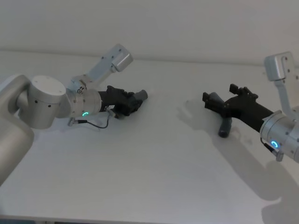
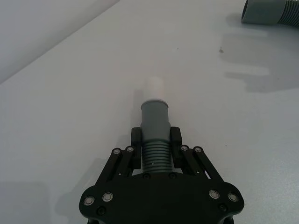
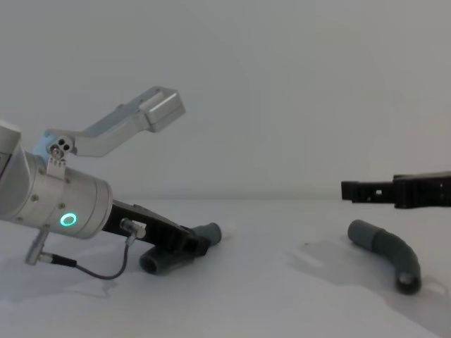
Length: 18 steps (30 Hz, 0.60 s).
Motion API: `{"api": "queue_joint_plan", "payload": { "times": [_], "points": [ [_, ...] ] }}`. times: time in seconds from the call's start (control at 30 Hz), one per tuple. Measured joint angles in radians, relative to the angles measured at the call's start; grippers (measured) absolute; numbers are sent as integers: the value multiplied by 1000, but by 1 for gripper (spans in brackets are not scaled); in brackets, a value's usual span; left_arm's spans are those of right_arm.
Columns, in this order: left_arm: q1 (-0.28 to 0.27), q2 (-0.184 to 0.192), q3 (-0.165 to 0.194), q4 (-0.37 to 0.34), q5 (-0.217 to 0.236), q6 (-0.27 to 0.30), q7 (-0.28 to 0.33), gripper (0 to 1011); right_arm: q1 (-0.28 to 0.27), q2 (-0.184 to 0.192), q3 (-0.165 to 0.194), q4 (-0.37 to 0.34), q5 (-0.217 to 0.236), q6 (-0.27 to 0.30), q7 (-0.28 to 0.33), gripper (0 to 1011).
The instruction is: Use both hands to pick up one end of the pipe from the table, align the ends, and insert them.
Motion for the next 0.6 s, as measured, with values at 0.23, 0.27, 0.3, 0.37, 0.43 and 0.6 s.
{"api": "queue_joint_plan", "payload": {
  "times": [0.23, 0.27, 0.3, 0.37, 0.43, 0.6],
  "points": [
    [0, 0, 0, 0, 0, 0, 0, 348, 21, 12, -21, 35, -4, 22, 10, 1004],
    [0, 0, 0, 0, 0, 0, 0, 348, 22, 14, -23, 39, -4, 23, 11, 1004],
    [0, 0, 0, 0, 0, 0, 0, 348, 24, 15, -24, 43, -6, 25, 12, 1004],
    [0, 0, 0, 0, 0, 0, 0, 348, 27, 17, -27, 51, -8, 26, 14, 1004],
    [0, 0, 0, 0, 0, 0, 0, 348, 33, 21, -30, 65, -12, 29, 17, 1004],
    [0, 0, 0, 0, 0, 0, 0, 348, 42, 25, -33, 89, -17, 31, 23, 1004]
  ]
}}
